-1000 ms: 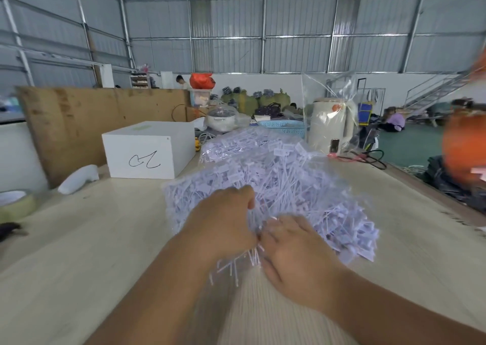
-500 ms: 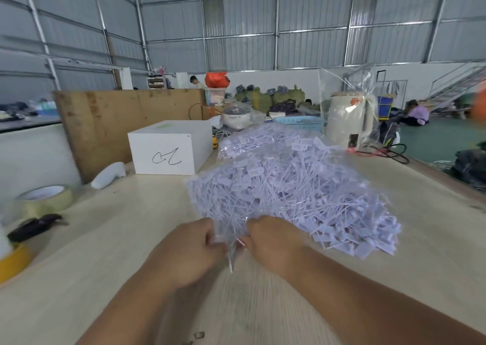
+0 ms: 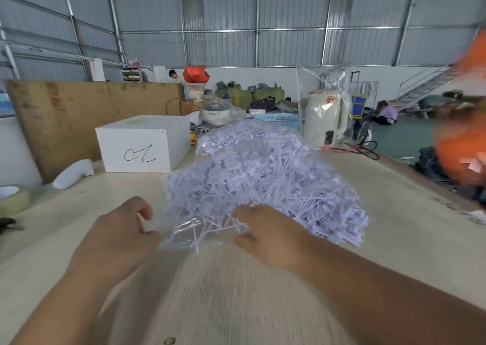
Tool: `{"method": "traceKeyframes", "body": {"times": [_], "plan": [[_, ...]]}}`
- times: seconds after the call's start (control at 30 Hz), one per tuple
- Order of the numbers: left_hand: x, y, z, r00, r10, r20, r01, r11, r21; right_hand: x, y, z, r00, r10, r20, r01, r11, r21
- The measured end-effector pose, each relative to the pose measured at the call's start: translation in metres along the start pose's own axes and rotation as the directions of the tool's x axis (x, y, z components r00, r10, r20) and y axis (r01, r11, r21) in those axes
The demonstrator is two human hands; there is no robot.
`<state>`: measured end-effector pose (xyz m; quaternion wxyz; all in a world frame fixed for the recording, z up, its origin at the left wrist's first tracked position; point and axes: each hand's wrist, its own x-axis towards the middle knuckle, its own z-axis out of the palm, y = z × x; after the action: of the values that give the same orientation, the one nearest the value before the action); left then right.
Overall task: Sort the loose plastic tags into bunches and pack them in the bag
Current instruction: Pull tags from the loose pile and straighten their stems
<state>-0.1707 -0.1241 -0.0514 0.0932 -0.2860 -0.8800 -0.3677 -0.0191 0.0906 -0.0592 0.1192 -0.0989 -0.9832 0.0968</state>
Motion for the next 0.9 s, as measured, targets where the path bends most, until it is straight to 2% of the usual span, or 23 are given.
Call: {"method": "traceKeyframes", "body": {"times": [0.1,0.13,0.2,0.23,0.3,0.33,0.37,0.43,0.5,0.57,0.67,0.73,0.83,0.9], "plan": [[0.0,0.003,0.0,0.998,-0.043,-0.053,0.045,0.998,0.045,-0.028,0.023,-0.015,0.993,-0.116,-0.037,0.114,0.991,-0.069],[-0.002,0.008,0.002,0.995,-0.01,-0.103,0.02,0.994,0.104,-0.036,0.031,-0.02,0.992,-0.124,-0.038,0.12,0.989,-0.089],[-0.012,0.031,0.007,0.954,0.232,-0.19,-0.18,0.949,0.259,-0.05,0.042,-0.028,0.994,-0.101,-0.039,0.093,0.981,-0.169],[-0.02,0.046,0.011,0.89,0.407,-0.207,-0.337,0.892,0.302,-0.055,0.047,-0.031,0.997,-0.069,-0.047,0.057,0.973,-0.224],[-0.038,0.078,0.024,0.746,0.66,-0.087,-0.607,0.728,0.319,-0.061,0.056,-0.036,0.993,0.017,-0.114,-0.052,0.95,-0.309],[-0.046,0.091,0.034,0.706,0.707,0.034,-0.679,0.663,0.316,-0.063,0.059,-0.037,0.983,0.067,-0.172,-0.121,0.938,-0.325],[-0.051,0.103,0.046,0.694,0.701,0.164,-0.71,0.628,0.319,-0.065,0.062,-0.039,0.964,0.131,-0.231,-0.203,0.925,-0.322],[-0.055,0.12,0.073,0.716,0.593,0.367,-0.698,0.612,0.372,-0.07,0.064,-0.042,0.911,0.271,-0.31,-0.354,0.899,-0.256],[-0.054,0.138,0.094,0.72,0.546,0.427,-0.693,0.578,0.43,-0.075,0.066,-0.045,0.869,0.393,-0.3,-0.449,0.882,-0.146],[-0.05,0.158,0.108,0.717,0.545,0.435,-0.697,0.544,0.467,-0.077,0.067,-0.046,0.864,0.45,-0.224,-0.48,0.872,-0.098],[-0.049,0.175,0.128,0.704,0.526,0.477,-0.71,0.493,0.503,-0.076,0.069,-0.045,0.891,0.437,-0.124,-0.443,0.896,-0.024],[-0.051,0.175,0.138,0.734,0.49,0.47,-0.679,0.519,0.519,-0.074,0.067,-0.044,0.912,0.405,-0.068,-0.406,0.914,-0.002],[-0.048,0.168,0.145,0.802,0.438,0.407,-0.597,0.609,0.522,-0.071,0.066,-0.041,0.937,0.335,-0.098,-0.336,0.942,0.002],[-0.045,0.165,0.143,0.812,0.428,0.398,-0.584,0.614,0.531,-0.072,0.07,-0.039,0.948,0.276,-0.157,-0.272,0.961,0.05]]}}
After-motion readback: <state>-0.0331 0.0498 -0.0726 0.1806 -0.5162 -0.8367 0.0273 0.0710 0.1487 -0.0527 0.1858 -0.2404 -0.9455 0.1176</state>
